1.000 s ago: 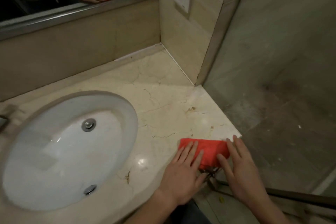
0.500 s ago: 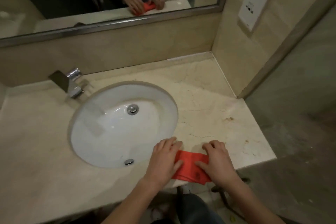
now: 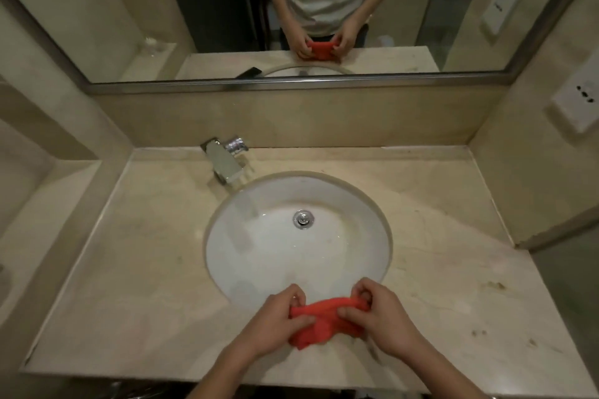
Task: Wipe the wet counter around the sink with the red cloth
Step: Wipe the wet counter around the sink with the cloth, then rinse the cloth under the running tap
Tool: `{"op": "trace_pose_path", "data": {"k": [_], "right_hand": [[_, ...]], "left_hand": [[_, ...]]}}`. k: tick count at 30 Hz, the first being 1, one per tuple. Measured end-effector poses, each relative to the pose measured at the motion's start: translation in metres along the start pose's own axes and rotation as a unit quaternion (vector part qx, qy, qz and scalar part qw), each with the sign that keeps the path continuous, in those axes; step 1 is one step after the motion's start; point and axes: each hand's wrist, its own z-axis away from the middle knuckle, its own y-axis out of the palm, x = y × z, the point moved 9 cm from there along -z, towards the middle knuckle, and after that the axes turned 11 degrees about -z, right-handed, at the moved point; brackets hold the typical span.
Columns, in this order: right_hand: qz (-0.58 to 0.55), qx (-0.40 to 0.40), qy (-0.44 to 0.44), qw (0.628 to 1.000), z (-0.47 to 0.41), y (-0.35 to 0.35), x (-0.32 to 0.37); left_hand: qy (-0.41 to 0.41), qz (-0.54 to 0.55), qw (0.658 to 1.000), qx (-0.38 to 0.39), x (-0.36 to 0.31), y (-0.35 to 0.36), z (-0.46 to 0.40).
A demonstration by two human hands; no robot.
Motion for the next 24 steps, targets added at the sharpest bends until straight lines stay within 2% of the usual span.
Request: {"op": "trace_pose_path", "data": {"k": [3,5,7,9,11,12,15,17,19,22,24], "right_hand": [[-0.064,0.004,0.011,0.998,-0.046,0.031,0.022],[-0.066,0.000,0.040,0.997,-0.075,0.049,0.027],[-0.026,-0.001,0.081,0.996,-0.099,0.062,0.024],[0.066,-0.003,0.107,0.992,-0.120,0.072,0.023],[0.164,-0.044,0.070,0.983,-0.145,0.072,0.044],[0.162,-0.071,0.029,0.984,-0.158,0.073,0.064],[0.013,-0.100,-0.047,0.994,-0.201,0.083,0.131],[-0.115,-0.088,-0.020,0.989,-0.238,0.094,0.163],[-0.161,-0.053,0.012,0.986,-0.268,0.109,0.187],[-0.085,0.019,-0.036,0.996,-0.294,0.134,0.207],[-0.008,0.040,-0.084,0.996,-0.304,0.143,0.211]], "left_hand": [[-0.038,0.125,0.991,-0.014,0.030,-0.050,-0.009],[-0.048,0.127,0.991,-0.003,0.046,-0.072,-0.022],[-0.038,0.102,0.994,-0.002,0.055,-0.088,-0.036],[-0.035,0.093,0.995,-0.021,0.062,-0.100,-0.052],[-0.058,0.140,0.987,-0.048,0.073,-0.104,-0.068],[-0.077,0.181,0.979,-0.059,0.080,-0.104,-0.076],[-0.139,0.275,0.948,-0.083,0.100,-0.103,-0.095],[-0.159,0.305,0.934,-0.096,0.111,-0.104,-0.108],[-0.164,0.315,0.928,-0.110,0.122,-0.105,-0.118],[-0.182,0.381,0.896,-0.142,0.138,-0.108,-0.127],[-0.192,0.434,0.867,-0.154,0.142,-0.109,-0.131]]}}
